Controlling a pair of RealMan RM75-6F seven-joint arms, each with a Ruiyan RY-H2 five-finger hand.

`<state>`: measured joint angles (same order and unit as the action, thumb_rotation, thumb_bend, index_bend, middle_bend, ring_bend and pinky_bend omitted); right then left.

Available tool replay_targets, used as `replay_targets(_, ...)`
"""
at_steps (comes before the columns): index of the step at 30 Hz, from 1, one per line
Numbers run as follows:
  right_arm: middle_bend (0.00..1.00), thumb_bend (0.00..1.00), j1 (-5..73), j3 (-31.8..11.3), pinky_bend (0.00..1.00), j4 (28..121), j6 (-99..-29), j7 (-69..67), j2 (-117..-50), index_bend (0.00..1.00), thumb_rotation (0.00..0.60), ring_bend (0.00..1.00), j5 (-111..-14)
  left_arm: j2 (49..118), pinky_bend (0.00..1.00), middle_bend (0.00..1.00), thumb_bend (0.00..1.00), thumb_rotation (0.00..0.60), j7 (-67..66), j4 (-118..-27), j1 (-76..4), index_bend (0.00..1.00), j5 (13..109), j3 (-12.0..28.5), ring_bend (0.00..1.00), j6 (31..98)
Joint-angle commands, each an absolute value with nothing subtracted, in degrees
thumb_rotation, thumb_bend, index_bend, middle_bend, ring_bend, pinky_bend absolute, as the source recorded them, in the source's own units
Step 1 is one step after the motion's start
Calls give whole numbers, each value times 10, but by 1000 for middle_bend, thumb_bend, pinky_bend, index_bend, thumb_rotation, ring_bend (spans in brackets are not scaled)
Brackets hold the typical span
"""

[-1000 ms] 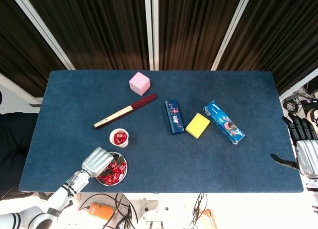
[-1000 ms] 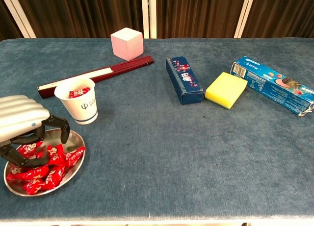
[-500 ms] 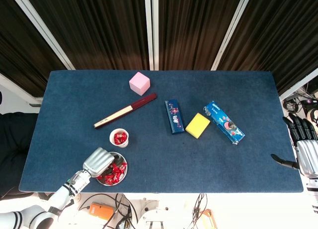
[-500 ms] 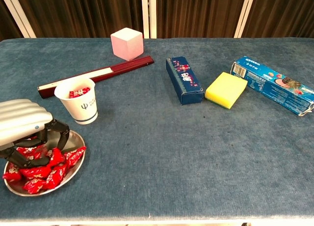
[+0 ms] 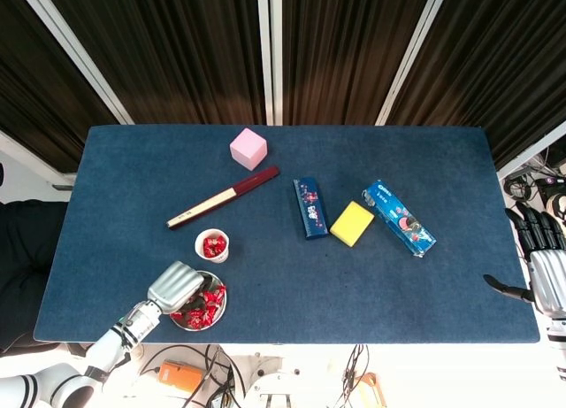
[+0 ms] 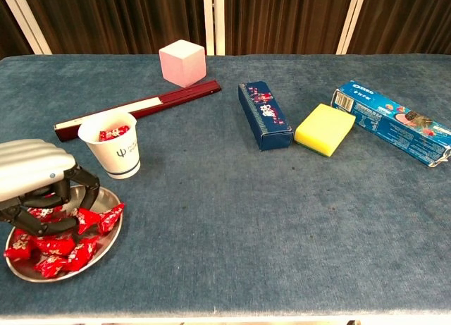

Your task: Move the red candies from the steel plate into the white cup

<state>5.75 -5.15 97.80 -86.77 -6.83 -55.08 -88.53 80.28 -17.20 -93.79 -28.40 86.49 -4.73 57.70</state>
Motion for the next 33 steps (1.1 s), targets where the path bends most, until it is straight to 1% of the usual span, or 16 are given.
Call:
replay_targets(1,14,161,57,-51,25,978,-869,-69,-550,0,600,0,-886,786,835,960,381,600,-142,-955,-283,573,869,-34,922,596)
replay_targets(7,13,161,56,-52,25,976,-873,-71,-550,0,600,0,-888,756,835,960,383,600,-86,-984,-284,573,868,5,922,637)
replay_targets(11,13,160,56,-51,25,975,-871,-73,-551,0,600,0,-887,750,835,960,382,600,-71,-994,-289,573,855,34,922,654)
replay_targets(13,13,161,56,-51,25,974,-870,-74,-551,0,600,0,-886,748,835,960,383,600,-72,-996,-293,573,847,44,922,653)
replay_targets(17,14,161,55,-52,25,972,-869,-76,-552,0,600,0,-883,752,835,960,376,600,-81,-994,-310,573,820,60,922,630)
replay_targets(20,13,161,56,-52,25,970,-867,-77,-553,0,600,0,-882,761,835,960,372,600,-95,-984,-321,570,795,67,922,610)
replay_targets(24,14,161,57,-52,25,967,-863,-78,-554,0,600,0,-878,774,835,960,357,600,-124,-973,-328,532,767,69,922,599)
replay_targets(25,14,160,57,-52,25,967,-863,-78,-554,0,600,0,-878,776,835,960,348,600,-130,-973,-328,520,762,69,922,600)
replay_targets(27,13,160,57,-53,25,967,-863,-78,-553,0,600,0,-877,778,835,960,317,600,-141,-974,-325,456,753,68,922,606)
replay_targets(30,13,161,58,-53,25,968,-862,-78,-552,0,600,0,-877,773,835,960,298,600,-146,-980,-316,380,752,62,921,618)
replay_targets(33,14,161,58,-54,25,970,-863,-77,-552,0,600,0,-878,762,835,960,291,600,-142,-988,-302,366,766,54,921,641)
